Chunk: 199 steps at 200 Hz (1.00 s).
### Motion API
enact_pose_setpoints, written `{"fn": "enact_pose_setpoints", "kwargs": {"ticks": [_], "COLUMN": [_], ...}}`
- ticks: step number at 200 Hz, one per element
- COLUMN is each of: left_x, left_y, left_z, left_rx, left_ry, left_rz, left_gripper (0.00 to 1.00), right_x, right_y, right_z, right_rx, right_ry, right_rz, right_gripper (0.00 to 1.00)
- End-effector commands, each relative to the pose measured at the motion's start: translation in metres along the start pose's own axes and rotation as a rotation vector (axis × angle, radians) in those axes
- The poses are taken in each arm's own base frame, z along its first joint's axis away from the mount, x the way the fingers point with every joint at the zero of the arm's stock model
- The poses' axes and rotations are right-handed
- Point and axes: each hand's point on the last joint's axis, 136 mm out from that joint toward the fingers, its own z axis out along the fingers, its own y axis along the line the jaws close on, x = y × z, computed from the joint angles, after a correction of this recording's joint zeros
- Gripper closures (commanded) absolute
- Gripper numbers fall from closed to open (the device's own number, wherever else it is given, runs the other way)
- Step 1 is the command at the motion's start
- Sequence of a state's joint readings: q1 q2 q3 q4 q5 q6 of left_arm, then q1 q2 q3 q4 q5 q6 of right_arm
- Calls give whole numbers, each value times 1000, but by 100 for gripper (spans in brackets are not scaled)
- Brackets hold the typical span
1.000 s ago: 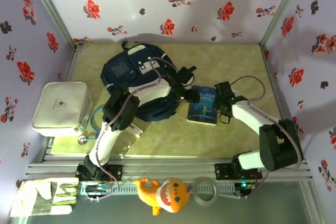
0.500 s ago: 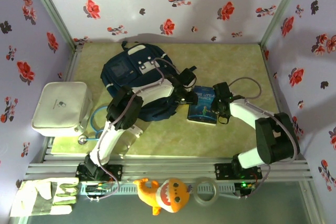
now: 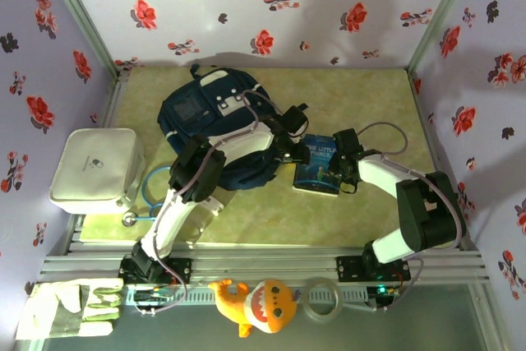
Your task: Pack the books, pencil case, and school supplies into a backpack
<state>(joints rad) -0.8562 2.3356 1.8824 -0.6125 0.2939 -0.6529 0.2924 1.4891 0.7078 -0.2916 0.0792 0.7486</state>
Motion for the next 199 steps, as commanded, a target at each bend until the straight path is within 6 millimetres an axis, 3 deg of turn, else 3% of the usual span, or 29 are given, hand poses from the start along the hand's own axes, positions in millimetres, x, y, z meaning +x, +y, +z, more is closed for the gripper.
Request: {"fn": "enact_pose_setpoints", "kwargs": {"ticks": [1,36,61,109,155,199], "left_x": [-6,-17,-15,-4,-4,-4], "left_y": [-39,-62,-66,-58,-71,-70], "left_z": [-20,-57,-68,-53,-50,-43], "left_rx": [169,293,315,323,380,370], "left_ry": [-2,-94,-110,-70,-44,-33], "left_rz": [-23,-66,-71,-118,-109,-111], "left_gripper": [63,68,69,70,70,72], "right_x": [14,19,16,16,18,16], "right_y": [-1,-2,-2,1,2,3], "right_z": [13,21,20,20,21,19], "right_rx": [-18,-25,-26,-43,-59,-66], "right_ry": [49,57,42,45,50,41], "right_rz": [47,93,105,116,127,129], "right_gripper": [72,72,72,72,71,71]}}
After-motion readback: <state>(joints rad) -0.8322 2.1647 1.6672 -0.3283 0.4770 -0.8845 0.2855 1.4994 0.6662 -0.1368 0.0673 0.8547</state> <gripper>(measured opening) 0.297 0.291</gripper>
